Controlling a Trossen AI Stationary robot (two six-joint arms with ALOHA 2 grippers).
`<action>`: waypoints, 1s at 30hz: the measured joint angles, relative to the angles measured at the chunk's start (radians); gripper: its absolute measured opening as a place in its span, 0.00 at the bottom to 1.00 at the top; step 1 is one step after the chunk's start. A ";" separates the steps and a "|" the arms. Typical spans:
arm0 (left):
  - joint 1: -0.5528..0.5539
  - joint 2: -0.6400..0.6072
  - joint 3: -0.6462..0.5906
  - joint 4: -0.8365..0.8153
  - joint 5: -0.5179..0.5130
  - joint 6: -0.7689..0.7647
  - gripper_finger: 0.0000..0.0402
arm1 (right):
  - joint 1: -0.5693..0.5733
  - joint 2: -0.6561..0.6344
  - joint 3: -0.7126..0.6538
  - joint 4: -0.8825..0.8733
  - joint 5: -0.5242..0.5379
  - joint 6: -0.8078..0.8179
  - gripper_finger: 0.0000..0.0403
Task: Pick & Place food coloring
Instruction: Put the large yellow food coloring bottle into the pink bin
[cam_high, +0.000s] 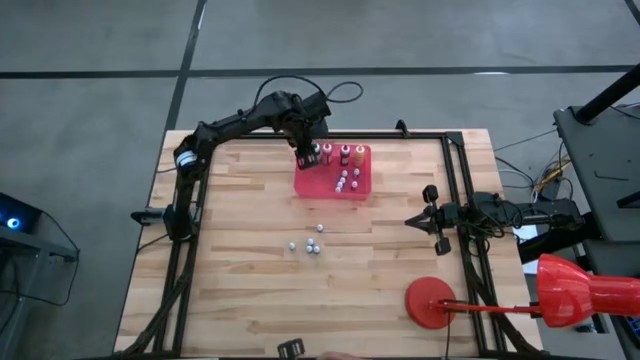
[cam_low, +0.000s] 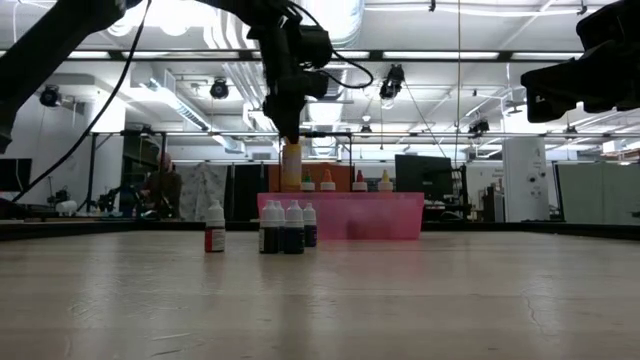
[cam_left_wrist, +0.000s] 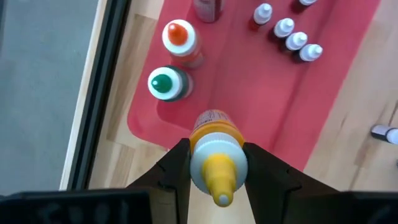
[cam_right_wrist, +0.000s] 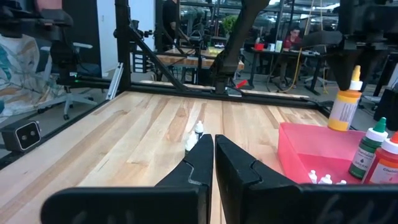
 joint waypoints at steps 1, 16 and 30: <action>0.003 0.004 0.000 0.003 0.000 0.000 0.24 | 0.000 0.000 0.000 0.000 0.000 0.000 0.02; 0.022 0.016 -0.096 0.092 0.001 0.017 0.24 | 0.000 0.000 0.000 0.000 0.000 0.000 0.02; 0.042 0.016 -0.189 0.186 0.001 0.024 0.24 | 0.001 0.000 0.000 0.000 0.000 0.000 0.02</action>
